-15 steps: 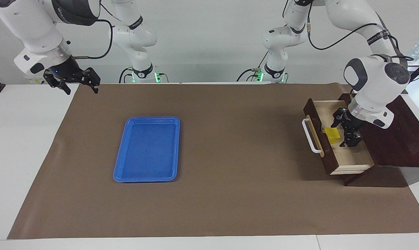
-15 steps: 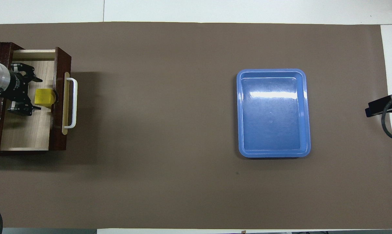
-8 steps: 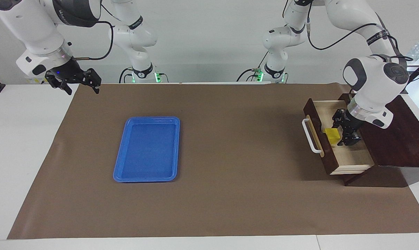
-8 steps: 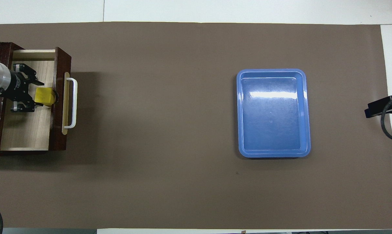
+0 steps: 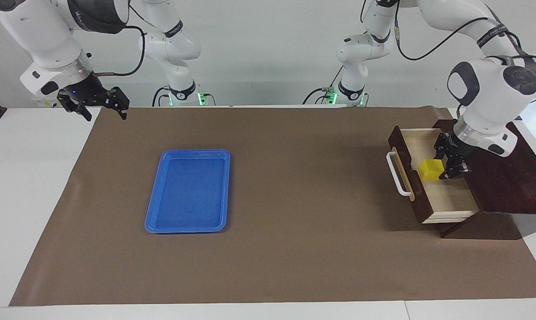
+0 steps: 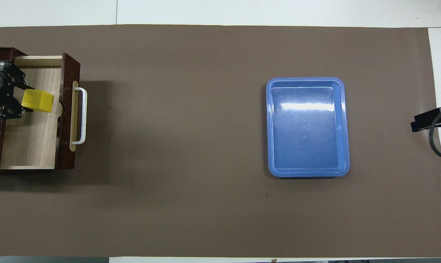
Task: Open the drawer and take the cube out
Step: 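Lift the cube with the left gripper while the right gripper approaches it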
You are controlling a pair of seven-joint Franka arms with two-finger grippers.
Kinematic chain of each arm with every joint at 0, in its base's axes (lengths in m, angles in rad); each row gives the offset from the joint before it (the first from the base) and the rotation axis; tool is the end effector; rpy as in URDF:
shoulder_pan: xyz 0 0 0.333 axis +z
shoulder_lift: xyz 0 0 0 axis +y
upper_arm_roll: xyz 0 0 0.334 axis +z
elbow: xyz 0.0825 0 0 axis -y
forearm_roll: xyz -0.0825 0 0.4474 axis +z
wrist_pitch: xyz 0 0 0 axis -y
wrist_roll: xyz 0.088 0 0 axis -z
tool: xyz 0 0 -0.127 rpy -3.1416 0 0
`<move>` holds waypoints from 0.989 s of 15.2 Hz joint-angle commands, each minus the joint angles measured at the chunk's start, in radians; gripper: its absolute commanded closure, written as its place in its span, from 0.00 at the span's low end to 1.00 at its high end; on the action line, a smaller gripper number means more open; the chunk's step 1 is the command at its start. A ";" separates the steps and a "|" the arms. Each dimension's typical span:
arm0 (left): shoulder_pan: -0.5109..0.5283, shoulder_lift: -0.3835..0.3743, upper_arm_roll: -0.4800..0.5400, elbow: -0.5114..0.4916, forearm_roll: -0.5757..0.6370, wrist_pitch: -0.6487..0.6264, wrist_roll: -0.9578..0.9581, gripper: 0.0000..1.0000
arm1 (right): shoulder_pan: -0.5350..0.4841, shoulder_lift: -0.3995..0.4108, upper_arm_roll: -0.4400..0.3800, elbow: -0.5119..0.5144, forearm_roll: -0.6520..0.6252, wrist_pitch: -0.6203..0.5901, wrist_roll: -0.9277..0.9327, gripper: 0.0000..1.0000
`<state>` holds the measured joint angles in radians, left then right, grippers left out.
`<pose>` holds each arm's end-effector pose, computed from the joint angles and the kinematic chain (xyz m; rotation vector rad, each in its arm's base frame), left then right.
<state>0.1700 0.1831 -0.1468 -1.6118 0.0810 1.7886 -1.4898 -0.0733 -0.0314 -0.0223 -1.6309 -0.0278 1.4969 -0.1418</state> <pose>0.6829 0.0305 0.5012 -2.2703 -2.1101 -0.0495 0.5930 -0.0608 0.6038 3.1217 0.0712 -0.1642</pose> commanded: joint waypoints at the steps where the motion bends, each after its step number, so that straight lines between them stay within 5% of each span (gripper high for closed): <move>1: -0.067 0.064 0.001 0.202 0.016 -0.174 -0.007 1.00 | 0.000 -0.025 0.001 -0.029 0.034 0.022 0.018 0.00; 6: -0.279 0.064 0.004 0.247 0.031 -0.219 -0.205 1.00 | 0.003 -0.053 0.001 -0.098 0.114 0.063 0.186 0.00; 10: -0.443 0.082 0.006 0.247 0.029 -0.212 -0.418 1.00 | 0.084 -0.145 0.001 -0.320 0.250 0.190 0.589 0.00; 15: -0.495 0.101 0.001 0.245 -0.019 -0.210 -0.677 1.00 | 0.197 -0.064 0.001 -0.362 0.501 0.294 1.023 0.00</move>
<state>-0.3237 0.2645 -0.1592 -1.4061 0.0900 1.5997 -2.1062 0.0774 -0.1253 -0.0185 -1.9574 0.3876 1.7189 0.7257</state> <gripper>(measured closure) 0.445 0.000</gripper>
